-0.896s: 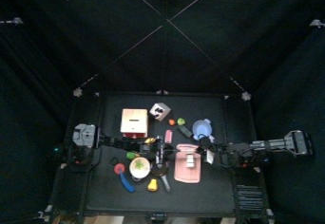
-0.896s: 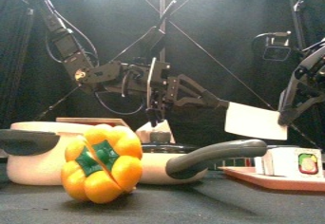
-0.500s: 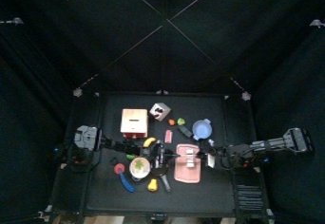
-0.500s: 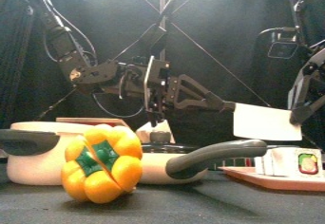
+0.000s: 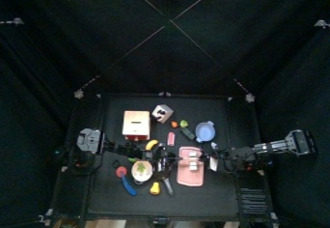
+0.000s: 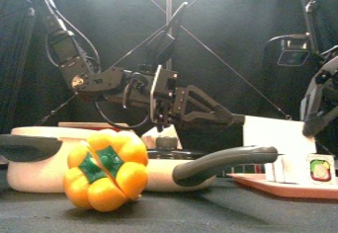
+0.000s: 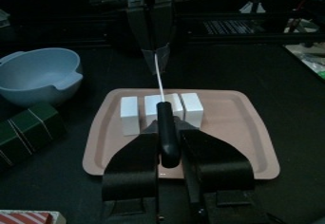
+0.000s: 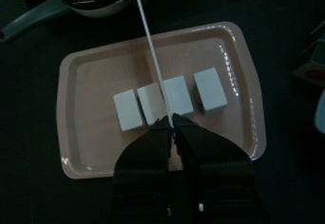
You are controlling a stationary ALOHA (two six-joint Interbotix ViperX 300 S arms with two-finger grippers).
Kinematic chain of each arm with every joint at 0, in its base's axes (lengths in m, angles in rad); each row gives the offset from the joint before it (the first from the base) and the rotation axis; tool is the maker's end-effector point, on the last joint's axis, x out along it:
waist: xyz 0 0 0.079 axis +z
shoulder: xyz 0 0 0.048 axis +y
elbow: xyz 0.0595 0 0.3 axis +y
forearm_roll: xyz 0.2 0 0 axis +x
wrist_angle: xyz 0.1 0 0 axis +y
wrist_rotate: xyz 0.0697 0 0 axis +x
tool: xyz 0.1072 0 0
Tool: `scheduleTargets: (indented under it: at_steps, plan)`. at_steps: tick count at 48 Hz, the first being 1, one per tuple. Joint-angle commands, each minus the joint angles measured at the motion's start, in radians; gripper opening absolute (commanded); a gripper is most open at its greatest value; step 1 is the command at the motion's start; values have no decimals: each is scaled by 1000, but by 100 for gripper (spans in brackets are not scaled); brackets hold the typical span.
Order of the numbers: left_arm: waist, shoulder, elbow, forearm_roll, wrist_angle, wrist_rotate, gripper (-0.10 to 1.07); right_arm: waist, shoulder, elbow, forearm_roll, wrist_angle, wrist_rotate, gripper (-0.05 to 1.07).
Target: Cut sushi piece
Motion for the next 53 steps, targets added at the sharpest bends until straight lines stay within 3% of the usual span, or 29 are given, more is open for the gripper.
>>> scheduleTargets:
  at_steps: [1, 36, 53]
  plan:
    - [-12, -9, -18, 0, -5, 0, 43, -5, 5, -15, 6, -9, 3, 43]
    - [-23, 12, -18, -21, 6, -2, 43, 2, 15, -3, 34, -26, 3, 43]
    - [-48, 11, -18, -21, 61, 0, 43, 46, 46, -9, 78, -35, 3, 43]
